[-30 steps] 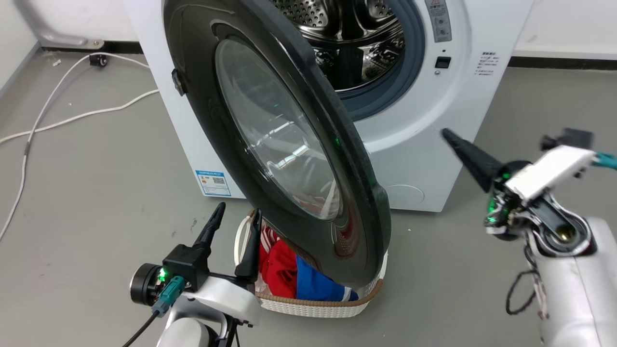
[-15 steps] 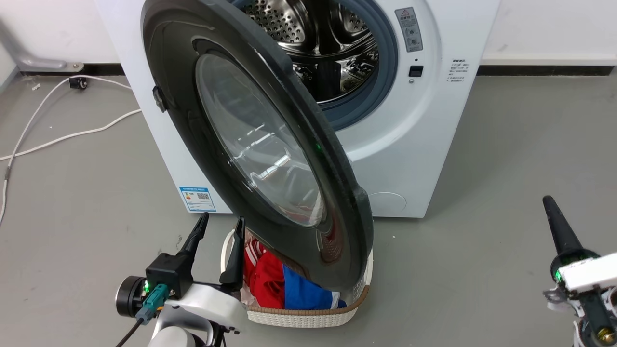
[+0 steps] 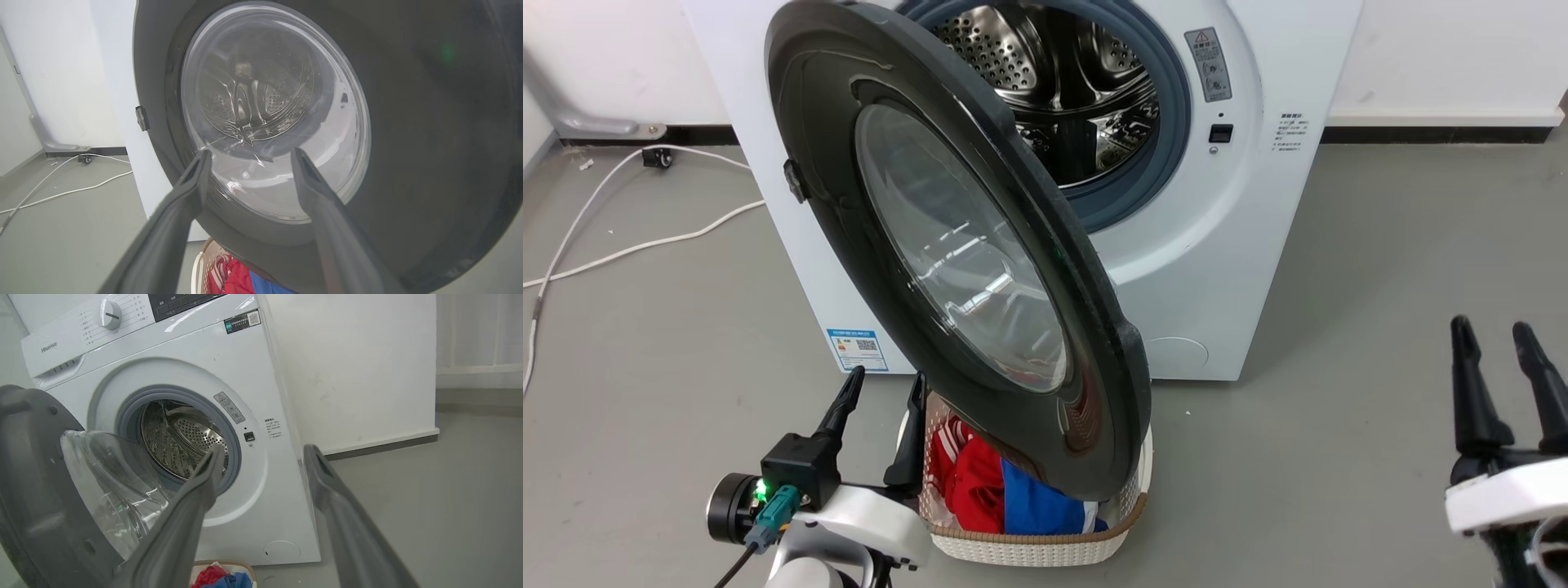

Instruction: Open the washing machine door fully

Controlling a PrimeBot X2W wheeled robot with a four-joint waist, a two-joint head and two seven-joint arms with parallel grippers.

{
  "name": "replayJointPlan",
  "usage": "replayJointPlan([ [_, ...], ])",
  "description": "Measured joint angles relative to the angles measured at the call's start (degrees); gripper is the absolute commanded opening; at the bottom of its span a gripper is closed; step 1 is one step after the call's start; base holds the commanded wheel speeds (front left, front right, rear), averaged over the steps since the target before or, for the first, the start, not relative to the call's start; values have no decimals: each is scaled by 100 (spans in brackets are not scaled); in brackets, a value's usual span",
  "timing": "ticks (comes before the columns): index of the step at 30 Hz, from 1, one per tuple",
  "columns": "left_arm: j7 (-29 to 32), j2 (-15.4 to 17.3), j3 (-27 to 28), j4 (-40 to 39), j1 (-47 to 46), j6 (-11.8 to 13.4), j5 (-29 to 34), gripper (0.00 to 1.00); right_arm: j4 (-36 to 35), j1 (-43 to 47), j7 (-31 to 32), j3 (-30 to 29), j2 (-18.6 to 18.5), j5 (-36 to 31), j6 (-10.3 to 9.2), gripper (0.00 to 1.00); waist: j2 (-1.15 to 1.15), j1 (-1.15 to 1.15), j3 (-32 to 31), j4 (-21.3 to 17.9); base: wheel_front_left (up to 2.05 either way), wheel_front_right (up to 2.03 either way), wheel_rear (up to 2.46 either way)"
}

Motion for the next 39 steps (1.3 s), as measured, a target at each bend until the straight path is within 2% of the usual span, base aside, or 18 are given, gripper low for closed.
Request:
replayJointPlan([
  [4,18,41,-20,-4,46,24,0,100,-204,300,43,57,130,-893,0,100,0,0,-53,3,0,0,0],
  [8,33,65,-54,-19,86,26,1,100,-181,605,84,171,261,-1467,0,100,0,0,-86,6,0,0,0],
  [17,103,113,-78,-68,126,51,-45,100,122,689,5,369,421,-1833,0,100,0,0,-76,-1,0,0,0],
  [28,135,142,-109,-112,134,96,-129,100,158,639,-37,386,464,-1834,0,100,0,0,-64,-8,0,0,0],
  [29,137,149,-102,-113,134,97,-129,38,153,638,-37,388,468,-1835,0,100,0,0,-66,-13,0,0,0],
  [30,157,157,-99,-115,134,96,-146,0,145,638,-37,387,474,-1835,0,100,0,0,-66,-16,0,0,0],
  [39,279,211,-89,-200,124,108,-257,0,57,639,-48,409,519,-1833,0,100,0,0,-51,-24,0,0,0],
])
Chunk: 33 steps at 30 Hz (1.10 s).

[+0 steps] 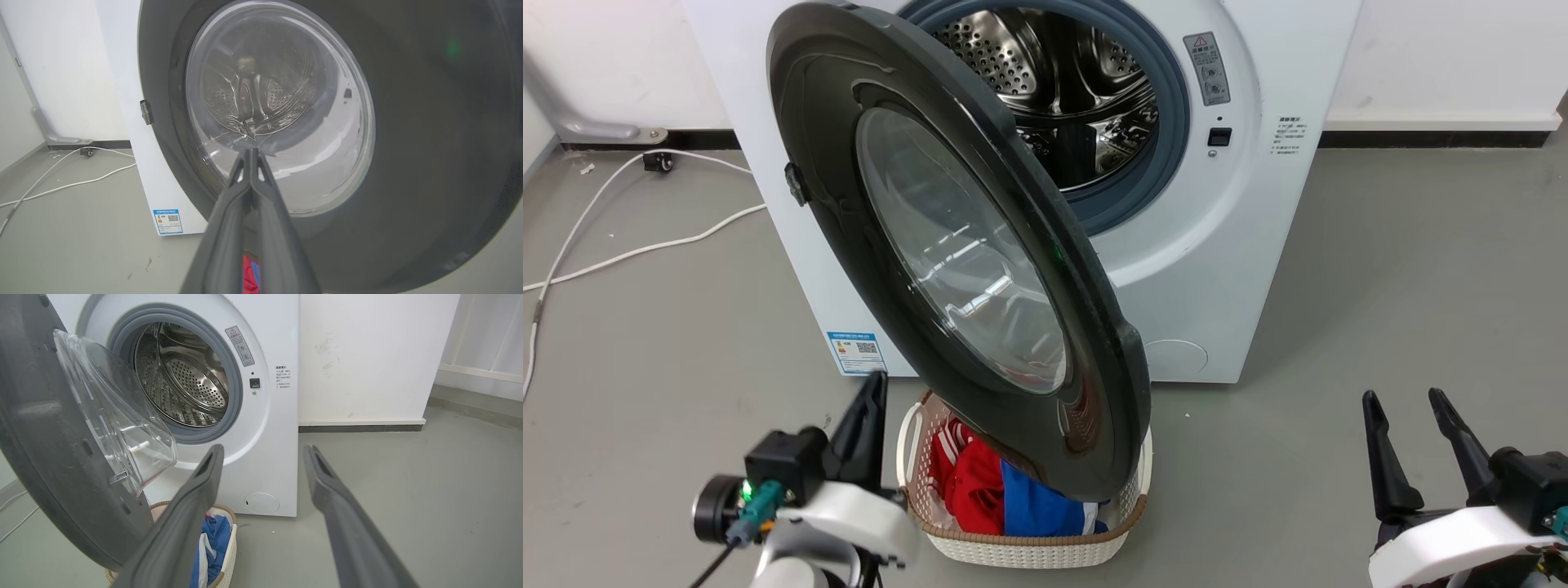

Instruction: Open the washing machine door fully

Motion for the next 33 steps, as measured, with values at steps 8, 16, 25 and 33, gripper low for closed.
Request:
replayJointPlan([
  [8,100,49,92,-792,-478,177,11,0,-113,1,-1,-54,23,15,0,100,0,0,14,30,0,0,0],
  [16,69,-58,-67,-1871,-1261,321,216,0,-175,3,14,-86,35,29,0,100,0,0,44,81,0,0,0],
  [25,352,-420,-1078,-2490,-2038,200,159,0,-183,6,63,-145,37,56,0,100,0,0,80,88,0,0,0],
  [33,754,-513,-2436,-2506,-2190,30,-346,0,-240,20,135,-249,40,54,0,100,0,0,99,122,0,0,0],
])
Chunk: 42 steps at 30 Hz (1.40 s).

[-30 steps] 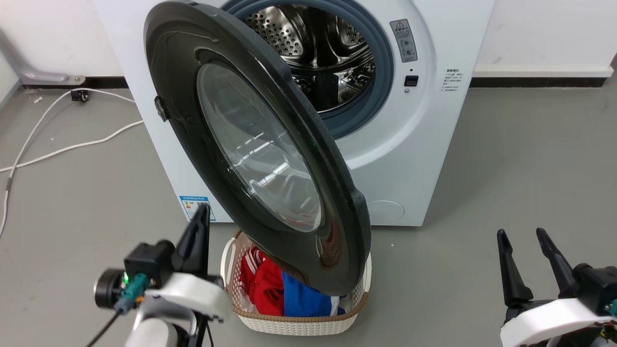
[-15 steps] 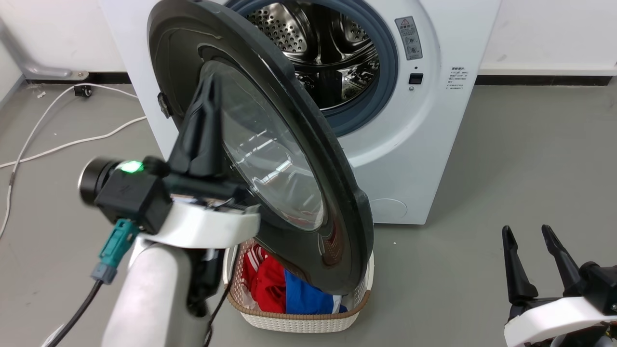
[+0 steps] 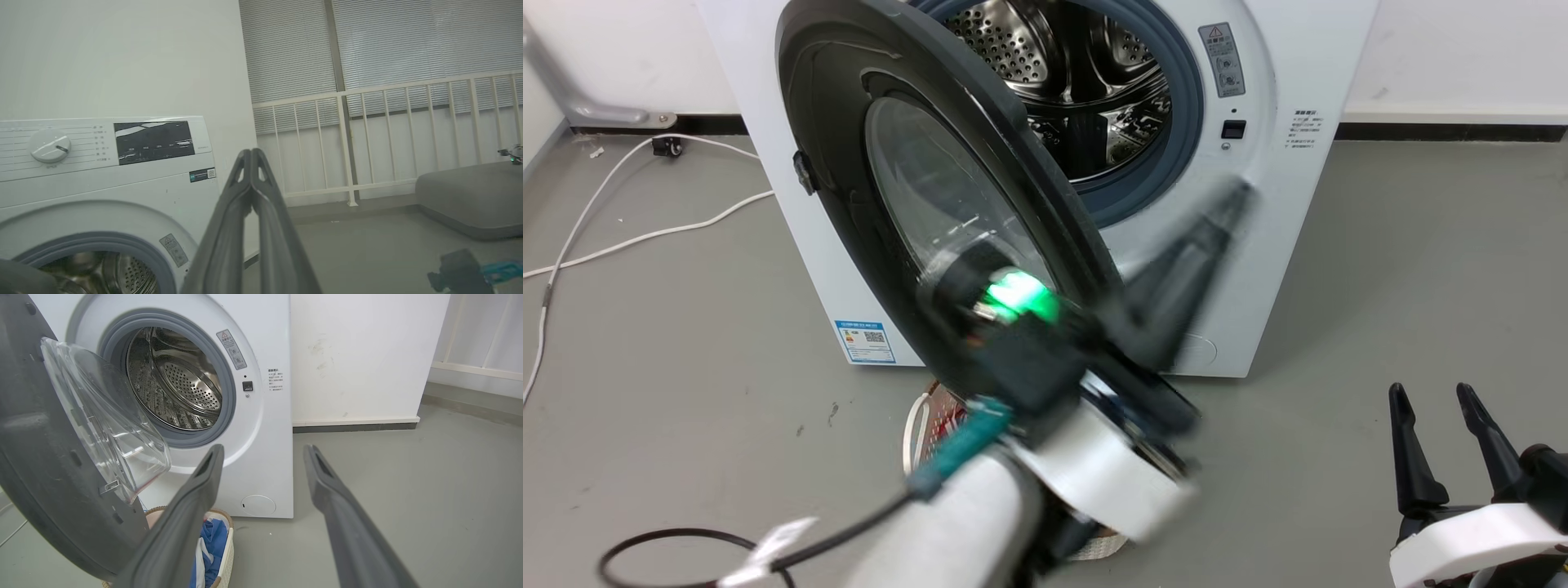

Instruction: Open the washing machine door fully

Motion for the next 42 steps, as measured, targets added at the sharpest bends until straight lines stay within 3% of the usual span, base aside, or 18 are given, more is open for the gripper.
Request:
replayJointPlan([
  [7,387,-9,-1131,427,276,-83,-486,0,13,34,23,-29,0,40,0,100,0,0,12,6,0,0,0],
  [12,621,-11,-1610,961,489,-14,-680,0,56,34,13,-31,0,54,0,100,0,0,64,-9,0,0,0],
  [19,633,-10,-1600,1783,521,275,-735,0,129,29,-13,-31,0,64,0,100,0,0,131,-52,0,0,0],
  [28,221,-10,-1291,2971,33,589,-1015,0,204,-29,-19,-26,0,63,0,100,0,0,213,-162,0,0,0],
  [42,-165,-68,-1396,3590,-126,803,-1289,0,297,-88,-36,-125,0,89,0,100,0,0,226,-84,0,0,0],
])
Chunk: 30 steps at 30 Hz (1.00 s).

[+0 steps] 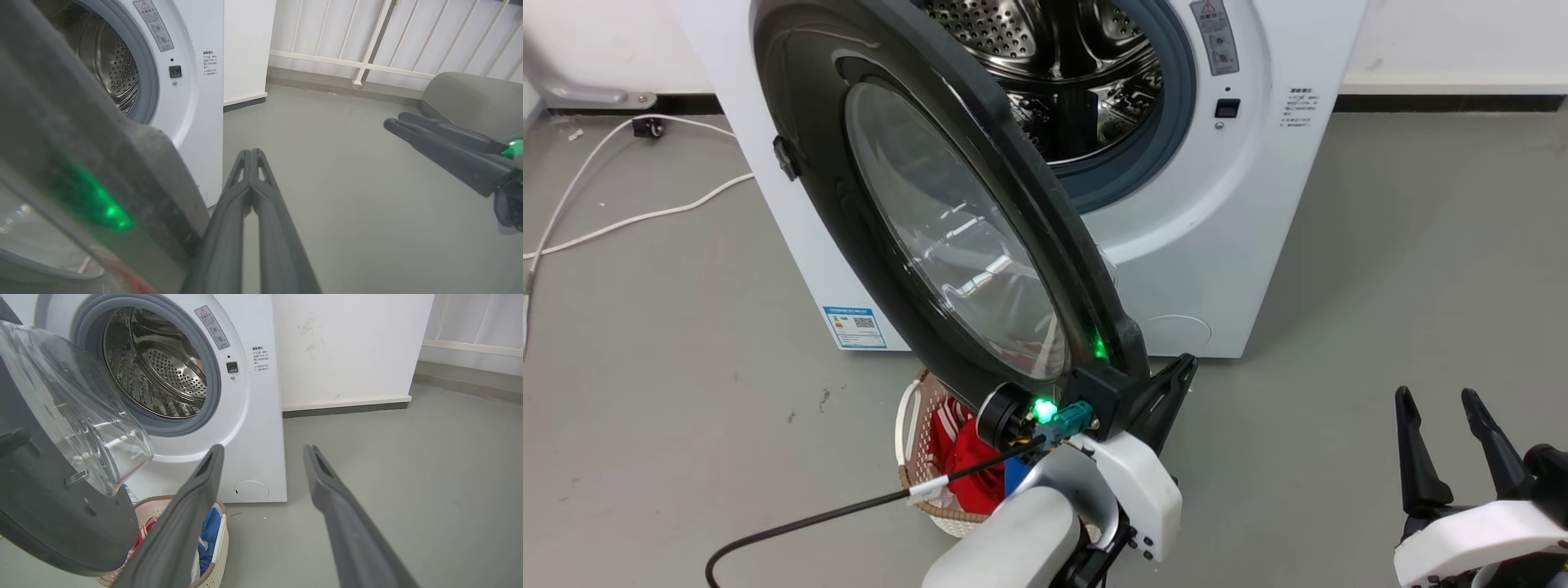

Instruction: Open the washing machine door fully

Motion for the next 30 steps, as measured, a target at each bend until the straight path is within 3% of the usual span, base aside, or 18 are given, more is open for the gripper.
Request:
replayJointPlan([
  [6,-47,89,-5,-142,209,77,-47,0,19,2,-14,-34,1,8,0,100,0,0,-65,114,0,0,0],
  [30,213,1053,-87,-1901,1063,676,120,0,196,71,-96,-144,3,155,0,100,0,0,-193,959,0,0,0],
])
